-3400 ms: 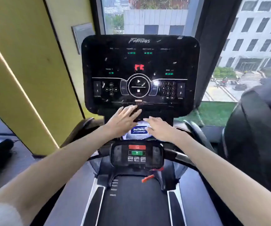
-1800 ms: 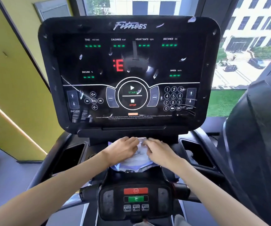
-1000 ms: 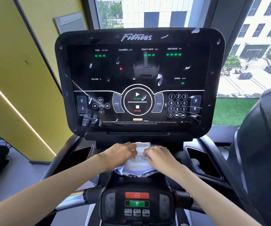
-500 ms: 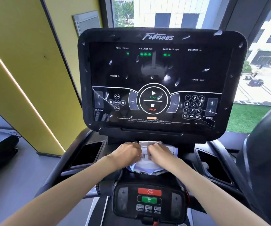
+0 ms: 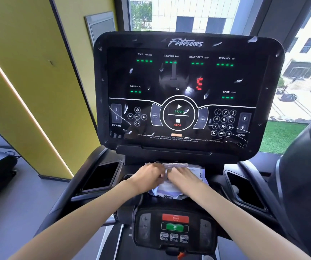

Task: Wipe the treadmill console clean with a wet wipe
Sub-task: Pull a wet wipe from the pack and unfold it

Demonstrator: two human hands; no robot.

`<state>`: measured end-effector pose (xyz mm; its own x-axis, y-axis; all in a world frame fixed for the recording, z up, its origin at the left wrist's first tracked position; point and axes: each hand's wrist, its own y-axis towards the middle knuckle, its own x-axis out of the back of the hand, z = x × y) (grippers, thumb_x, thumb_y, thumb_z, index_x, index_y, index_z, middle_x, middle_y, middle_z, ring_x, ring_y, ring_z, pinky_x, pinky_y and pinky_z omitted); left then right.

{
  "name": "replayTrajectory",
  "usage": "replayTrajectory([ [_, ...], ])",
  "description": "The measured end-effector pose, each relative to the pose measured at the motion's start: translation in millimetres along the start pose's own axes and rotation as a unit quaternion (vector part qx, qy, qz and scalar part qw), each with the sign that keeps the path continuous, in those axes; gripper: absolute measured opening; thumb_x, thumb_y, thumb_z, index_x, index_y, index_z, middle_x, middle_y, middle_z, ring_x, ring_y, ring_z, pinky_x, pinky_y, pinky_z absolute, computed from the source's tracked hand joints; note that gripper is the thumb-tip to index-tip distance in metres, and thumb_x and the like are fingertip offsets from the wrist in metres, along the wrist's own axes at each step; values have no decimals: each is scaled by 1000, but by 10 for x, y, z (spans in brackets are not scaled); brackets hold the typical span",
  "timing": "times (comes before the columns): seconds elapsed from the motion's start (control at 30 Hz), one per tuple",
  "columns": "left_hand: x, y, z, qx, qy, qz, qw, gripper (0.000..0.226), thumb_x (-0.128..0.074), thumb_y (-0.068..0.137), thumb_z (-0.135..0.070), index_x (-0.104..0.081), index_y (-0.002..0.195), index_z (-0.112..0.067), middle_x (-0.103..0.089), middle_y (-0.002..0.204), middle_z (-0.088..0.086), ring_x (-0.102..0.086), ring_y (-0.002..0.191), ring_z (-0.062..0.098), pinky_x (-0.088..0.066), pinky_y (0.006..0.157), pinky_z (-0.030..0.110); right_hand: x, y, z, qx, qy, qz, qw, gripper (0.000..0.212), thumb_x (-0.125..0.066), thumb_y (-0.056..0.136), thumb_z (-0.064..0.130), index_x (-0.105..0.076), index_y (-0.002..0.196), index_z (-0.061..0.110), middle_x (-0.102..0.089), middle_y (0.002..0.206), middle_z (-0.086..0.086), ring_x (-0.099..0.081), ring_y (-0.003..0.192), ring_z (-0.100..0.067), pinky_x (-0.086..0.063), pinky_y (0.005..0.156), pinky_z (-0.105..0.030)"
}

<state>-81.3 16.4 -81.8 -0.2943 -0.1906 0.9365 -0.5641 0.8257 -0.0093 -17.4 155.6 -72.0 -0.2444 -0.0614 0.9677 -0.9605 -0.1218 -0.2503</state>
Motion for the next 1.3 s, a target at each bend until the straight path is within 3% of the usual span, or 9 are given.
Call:
replayTrajectory([
  [0.17, -34, -10, 28, -8, -20, -5, 1000, 24, -52, 81, -8, -66, 99, -13, -60, 105, 8, -58, 97, 28, -46, 80, 37, 54, -65, -86, -28, 76, -51, 995, 25, -43, 92, 7, -57, 113, 5, -61, 111, -17, -57, 102, -32, -41, 77, -34],
  [0.23, -40, -1, 44, 6, -41, 3, 999, 29, -52, 79, -5, -70, 101, -13, -58, 107, 8, -58, 100, 26, -45, 85, 35, 43, -93, -142, -30, 102, -72, 992, 29, -47, 85, 7, -54, 113, 9, -61, 107, -15, -58, 98, -31, -37, 70, -32],
  [0.47, -62, 89, -85, 73, -43, -24, 996, 19, -70, 74, -29, -68, 89, -17, -56, 104, 0, -57, 94, 20, -37, 82, 25, 76, -147, -145, -42, 158, -130, 978, 4, -53, 79, 16, -49, 80, 17, -63, 86, -3, -56, 73, -26, -39, 60, -30],
  [0.6, -154, 139, -117, 98, -8, -58, 993, 29, -70, 73, -40, -64, 89, -16, -59, 103, 1, -57, 96, 21, -38, 85, 28, 167, -232, -208, -73, 330, -154, 929, 5, -55, 76, 12, -54, 73, 16, -58, 62, 5, -52, 53, -15, -45, 57, -29],
  [0.73, -199, 171, -125, 101, 10, -55, 993, 34, -68, 72, -45, -59, 89, -17, -58, 102, 1, -56, 97, 22, -36, 85, 30, 235, -292, -234, -63, 443, -170, 878, 5, -54, 77, 17, -53, 73, 18, -65, 64, -2, -60, 56, -25, -50, 59, -41],
  [0.93, -189, 189, -127, 112, 13, -35, 993, 30, -67, 73, -46, -52, 83, -22, -58, 102, 1, -55, 95, 23, -38, 87, 31, 264, -376, -221, -75, 388, -267, 879, 7, -52, 84, 18, -50, 78, 23, -59, 60, 6, -55, 59, -13, -47, 64, -37],
  [1.1, -214, 208, -179, 128, 58, -34, 990, 40, -66, 73, -47, -54, 92, -14, -58, 102, 5, -55, 96, 25, -38, 87, 35, 362, -392, -229, -47, 443, -291, 847, 4, -52, 85, 16, -52, 82, 19, -56, 59, 12, -55, 55, -10, -49, 63, -41],
  [1.23, -222, 205, -195, 135, 54, -28, 989, 36, -66, 72, -47, -53, 89, -19, -56, 99, 3, -54, 94, 24, -36, 85, 34, 410, -403, -227, -38, 409, -304, 860, 5, -51, 87, 18, -50, 83, 22, -55, 61, 13, -50, 56, -7, -49, 64, -40],
  [1.3, -215, 203, -204, 141, 49, -24, 989, 33, -67, 72, -44, -53, 88, -19, -56, 100, 2, -54, 94, 23, -36, 85, 33, 432, -427, -214, -43, 420, -353, 835, 6, -51, 88, 16, -50, 85, 20, -55, 63, 13, -50, 57, -6, -48, 62, -37],
])
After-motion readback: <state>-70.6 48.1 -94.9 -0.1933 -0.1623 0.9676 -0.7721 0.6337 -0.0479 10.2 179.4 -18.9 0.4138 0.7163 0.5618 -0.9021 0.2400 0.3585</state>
